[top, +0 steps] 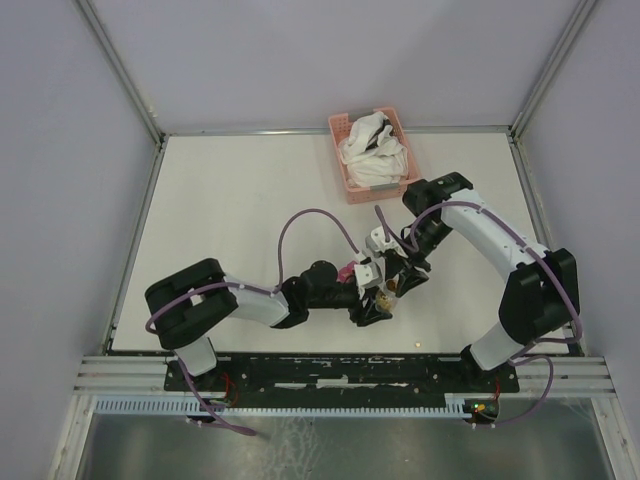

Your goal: Sort the pills into containers

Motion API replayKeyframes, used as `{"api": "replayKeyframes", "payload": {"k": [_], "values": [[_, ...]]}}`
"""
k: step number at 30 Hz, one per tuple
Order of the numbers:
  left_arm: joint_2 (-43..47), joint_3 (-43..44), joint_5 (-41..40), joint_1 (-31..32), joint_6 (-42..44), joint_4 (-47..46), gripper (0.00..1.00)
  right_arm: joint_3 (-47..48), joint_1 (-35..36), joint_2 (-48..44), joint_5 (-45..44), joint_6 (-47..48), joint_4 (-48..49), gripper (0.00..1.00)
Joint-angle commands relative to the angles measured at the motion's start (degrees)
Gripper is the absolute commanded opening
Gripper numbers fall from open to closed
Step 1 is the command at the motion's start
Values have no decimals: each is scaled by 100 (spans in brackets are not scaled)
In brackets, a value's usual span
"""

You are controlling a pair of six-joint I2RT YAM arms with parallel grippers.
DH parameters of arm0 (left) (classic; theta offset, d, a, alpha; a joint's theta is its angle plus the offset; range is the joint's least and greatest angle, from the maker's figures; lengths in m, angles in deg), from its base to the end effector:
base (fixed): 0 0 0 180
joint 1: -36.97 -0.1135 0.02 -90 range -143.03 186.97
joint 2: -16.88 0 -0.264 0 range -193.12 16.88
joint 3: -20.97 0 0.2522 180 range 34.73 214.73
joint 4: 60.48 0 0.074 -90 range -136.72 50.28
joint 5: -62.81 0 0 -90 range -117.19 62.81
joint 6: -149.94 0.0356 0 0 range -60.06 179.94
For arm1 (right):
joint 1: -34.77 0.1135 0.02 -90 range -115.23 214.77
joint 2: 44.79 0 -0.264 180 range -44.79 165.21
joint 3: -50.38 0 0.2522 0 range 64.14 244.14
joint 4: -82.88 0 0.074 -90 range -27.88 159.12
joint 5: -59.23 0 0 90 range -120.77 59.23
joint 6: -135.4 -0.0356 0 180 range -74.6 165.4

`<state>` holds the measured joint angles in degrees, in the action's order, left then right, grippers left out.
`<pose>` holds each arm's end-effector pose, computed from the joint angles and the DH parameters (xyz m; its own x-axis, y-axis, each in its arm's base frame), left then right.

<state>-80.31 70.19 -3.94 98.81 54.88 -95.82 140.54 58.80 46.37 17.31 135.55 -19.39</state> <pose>0.1415 -0.2941 0.1648 -0.1903 0.1837 -0.9644 0.9789 0.1106 -0.1720 0.2222 0.1281 0.2779 0.1184 -0.6787 -0.7248 -0.8886 -0.3981 0.2276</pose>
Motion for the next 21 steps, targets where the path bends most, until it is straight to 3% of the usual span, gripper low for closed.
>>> {"api": "replayKeyframes", "payload": {"k": [1,10,21], "values": [[484,51,-141,47,148,-686,16,-9,14,51,-102,-253,390,29],[465,-20,-948,48,82,-1038,13,-365,13,-203,-148,-1747,1385,29],[412,68,-2175,43,110,-980,13,-1070,137,-576,-1402,-5665,3629,28]]}}
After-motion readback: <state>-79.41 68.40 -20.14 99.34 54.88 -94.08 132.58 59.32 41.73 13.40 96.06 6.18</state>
